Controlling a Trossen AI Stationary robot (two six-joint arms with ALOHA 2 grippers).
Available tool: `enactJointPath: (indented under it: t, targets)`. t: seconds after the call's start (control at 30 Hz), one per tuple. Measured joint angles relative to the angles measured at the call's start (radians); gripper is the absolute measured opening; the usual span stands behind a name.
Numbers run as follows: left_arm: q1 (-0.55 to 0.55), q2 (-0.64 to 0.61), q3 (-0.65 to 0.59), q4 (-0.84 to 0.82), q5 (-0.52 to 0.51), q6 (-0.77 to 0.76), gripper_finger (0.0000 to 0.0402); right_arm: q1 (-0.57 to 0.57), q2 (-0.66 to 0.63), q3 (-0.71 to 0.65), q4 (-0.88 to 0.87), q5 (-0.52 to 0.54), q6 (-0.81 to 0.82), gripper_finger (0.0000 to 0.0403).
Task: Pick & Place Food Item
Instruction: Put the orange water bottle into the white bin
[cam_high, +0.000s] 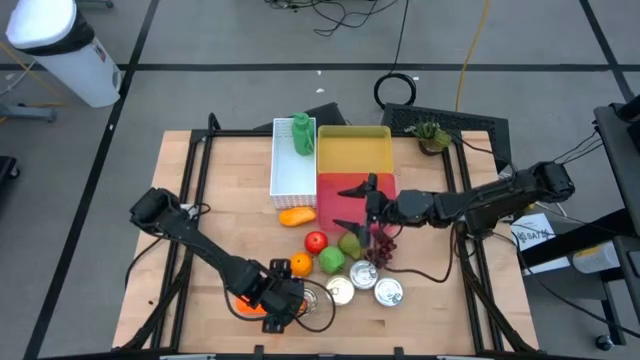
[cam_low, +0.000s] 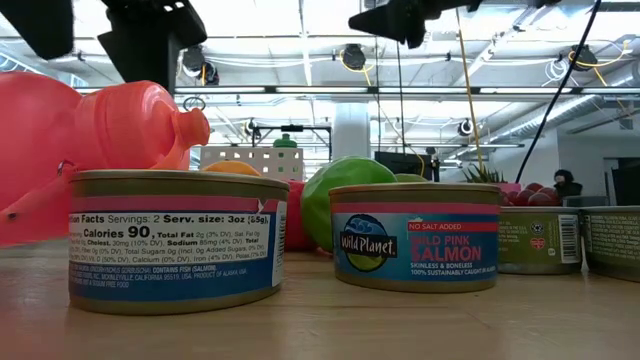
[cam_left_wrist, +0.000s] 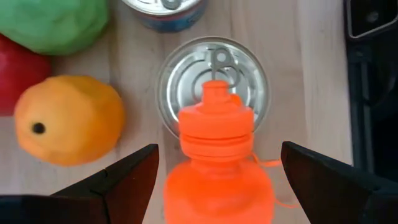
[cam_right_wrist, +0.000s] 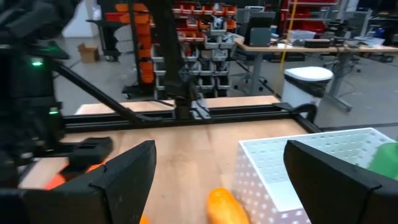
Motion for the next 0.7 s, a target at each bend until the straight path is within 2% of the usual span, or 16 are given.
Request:
enactJointPath:
  t: [0.17, 0.43, 0.7]
  targets:
    - [0.000, 0.000, -0.015, 0.012, -0.054, 0.006, 0.0347, 0.037, 0.000, 0.000, 0.000, 0.006, 0.003, 0.0336]
    - [0.000, 0.000, -0.044, 0.039, -0.055, 0.004, 0.0347, 0.111, 0.000, -0.046, 0.048, 0.158, 0.045, 0.0336]
    - [0.006, 0.000, -0.068, 0.080, -0.056, 0.029, 0.0347, 0.170, 0.000, -0.075, 0.121, 0.210, 0.047, 0.0336]
